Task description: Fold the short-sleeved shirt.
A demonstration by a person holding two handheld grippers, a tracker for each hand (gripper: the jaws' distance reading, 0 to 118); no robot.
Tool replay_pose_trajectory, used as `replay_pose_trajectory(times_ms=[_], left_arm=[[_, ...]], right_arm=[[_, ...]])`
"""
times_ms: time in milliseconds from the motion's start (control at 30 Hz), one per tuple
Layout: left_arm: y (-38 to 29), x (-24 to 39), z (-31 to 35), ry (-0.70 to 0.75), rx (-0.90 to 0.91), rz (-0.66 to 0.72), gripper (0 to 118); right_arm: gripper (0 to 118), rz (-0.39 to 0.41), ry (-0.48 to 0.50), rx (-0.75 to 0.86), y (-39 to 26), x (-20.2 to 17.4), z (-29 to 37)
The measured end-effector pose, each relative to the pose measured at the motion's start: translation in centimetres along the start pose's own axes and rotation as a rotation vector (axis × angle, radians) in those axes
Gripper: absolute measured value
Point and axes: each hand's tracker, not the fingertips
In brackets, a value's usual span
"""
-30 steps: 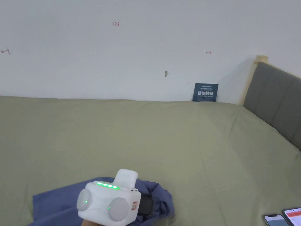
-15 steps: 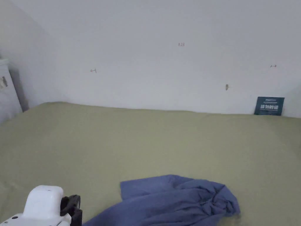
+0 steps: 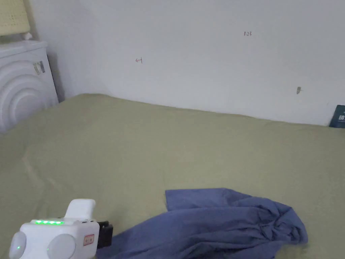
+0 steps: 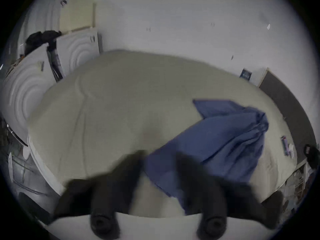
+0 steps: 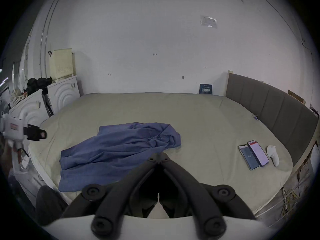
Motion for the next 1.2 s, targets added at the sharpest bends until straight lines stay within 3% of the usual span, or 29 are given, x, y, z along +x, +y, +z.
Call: replay_pose_trajectory(times_ms=[33,67,167,267,300,333,367,400,467,700,867,900,933,967,1000,1033,1133,1200], left_arm=[[0.3,-0.1,-1.8,-0.008,-0.058,0.001,100],[0.5,-0.3,-3.6,0.023,-0.084,0.018,111],[0.7,0.0,-7.1,0.098,-0.154,-0.035,110],[-0.1,0.4,-9.0,0.079,-0.227,-0.047,107],[-0.2,0.8,-8.6,0.088,-0.207,-0.046,104],[0.0,1.1,-8.0,0.099,-0.189,-0.061,80],[-0.2,1.1,-6.9,0.071,-0.164,-0.076,48],[-0.1,1.7,-5.9,0.080,-0.120,-0.103,0],[0.2,2.1,-5.2,0.035,-0.067,-0.108,0],[-0.2,1.0,-6.6,0.019,-0.132,-0.070,0],[-0.5,1.4,-6.2,0.017,-0.137,-0.079,0],[-0.6,1.3,-6.6,0.016,-0.139,-0.078,0],[-0.6,1.1,-6.7,0.014,-0.141,-0.074,0],[-0.5,1.0,-6.7,0.010,-0.141,-0.062,0],[-0.6,0.9,-6.7,0.008,-0.143,-0.055,0],[-0.6,0.9,-7.0,0.007,-0.143,-0.051,0],[-0.7,0.9,-7.1,0.009,-0.147,-0.062,0],[-0.6,1.1,-7.1,0.014,-0.149,-0.074,0]], right_arm=[[0,0.002,0.001,-0.006,-0.1,0.0,-0.2],[0,0.003,0.001,-0.018,-0.3,-0.1,-0.6],[0,0.012,-0.004,-0.051,-0.7,-0.1,-1.7],[0,0.010,0.000,-0.076,-0.9,0.4,-2.7],[0,0.010,-0.002,-0.089,-0.9,0.6,-3.1],[0,0.013,-0.005,-0.097,-0.9,0.9,-3.6],[0,0.021,-0.009,-0.109,-0.7,1.2,-4.3],[0,0.032,-0.015,-0.114,-0.6,1.6,-5.0],[0,0.057,-0.019,-0.123,0.0,2.3,-6.8],[0,0.106,-0.035,-0.196,4.1,6.2,-18.0],[2,0.042,0.020,-0.325,6.4,9.4,-27.0],[21,0.047,0.024,-0.363,6.5,9.9,-28.4],[77,0.036,0.003,-0.407,6.4,10.2,-29.7],[114,0.042,0.004,-0.477,6.0,10.4,-31.2],[114,0.047,-0.004,-0.462,5.9,10.7,-31.4],[103,0.047,0.008,-0.474,5.8,10.5,-31.9],[95,0.085,0.013,-0.530,4.0,9.6,-33.3],[69,0.098,0.029,-0.535,3.3,9.4,-34.6]])
